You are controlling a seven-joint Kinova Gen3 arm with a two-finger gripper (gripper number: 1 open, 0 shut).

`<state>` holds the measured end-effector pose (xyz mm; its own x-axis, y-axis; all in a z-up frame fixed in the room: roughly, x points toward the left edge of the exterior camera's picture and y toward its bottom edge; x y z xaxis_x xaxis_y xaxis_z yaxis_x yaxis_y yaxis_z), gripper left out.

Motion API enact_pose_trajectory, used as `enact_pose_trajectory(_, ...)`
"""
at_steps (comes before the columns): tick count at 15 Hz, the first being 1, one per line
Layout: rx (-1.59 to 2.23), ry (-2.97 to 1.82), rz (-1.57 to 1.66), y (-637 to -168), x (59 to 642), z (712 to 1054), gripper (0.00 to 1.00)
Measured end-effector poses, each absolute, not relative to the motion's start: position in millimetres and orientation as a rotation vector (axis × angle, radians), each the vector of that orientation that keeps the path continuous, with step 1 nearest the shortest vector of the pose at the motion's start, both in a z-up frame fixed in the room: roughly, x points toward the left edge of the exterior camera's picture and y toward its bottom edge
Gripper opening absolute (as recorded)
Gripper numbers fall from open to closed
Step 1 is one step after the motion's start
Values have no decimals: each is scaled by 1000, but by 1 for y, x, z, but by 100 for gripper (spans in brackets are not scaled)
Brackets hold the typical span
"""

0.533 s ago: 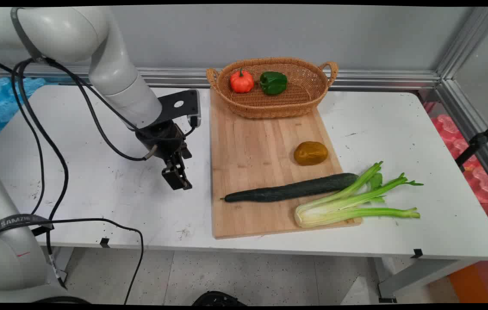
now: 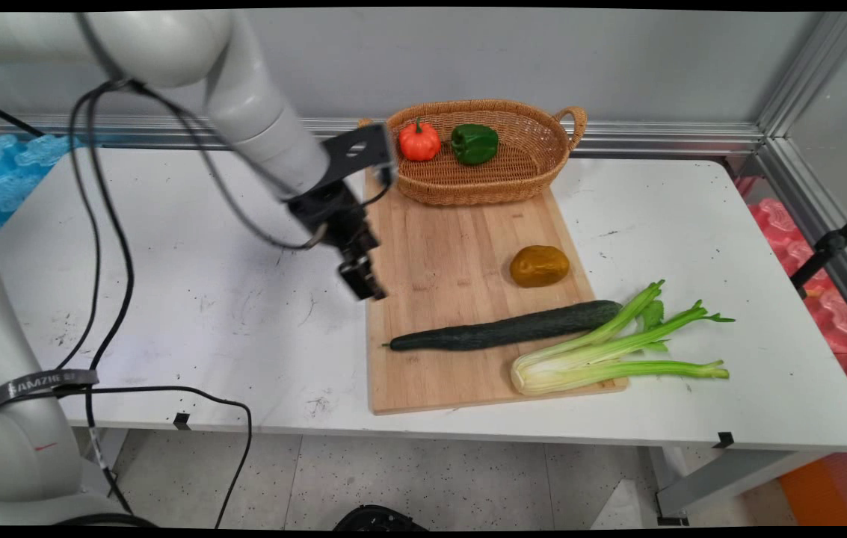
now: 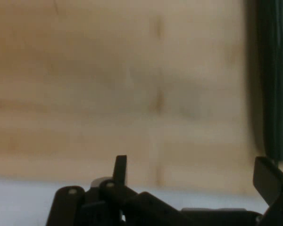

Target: Pick up the potato from the cutting board

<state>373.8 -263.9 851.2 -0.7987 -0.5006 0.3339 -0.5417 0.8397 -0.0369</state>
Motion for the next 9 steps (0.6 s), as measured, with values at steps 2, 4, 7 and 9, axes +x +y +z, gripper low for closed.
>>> enact_pose_trajectory(2, 791, -2665, 211, -280, 363, 859, 100)
enact_pose_trajectory(4, 785, -2613, 241, -302, 346, 867, 100)
enact_pose_trajectory(7, 765, -2549, 272, -327, 323, 874, 100)
enact_pose_trajectory(9, 751, -2522, 276, -336, 311, 874, 100)
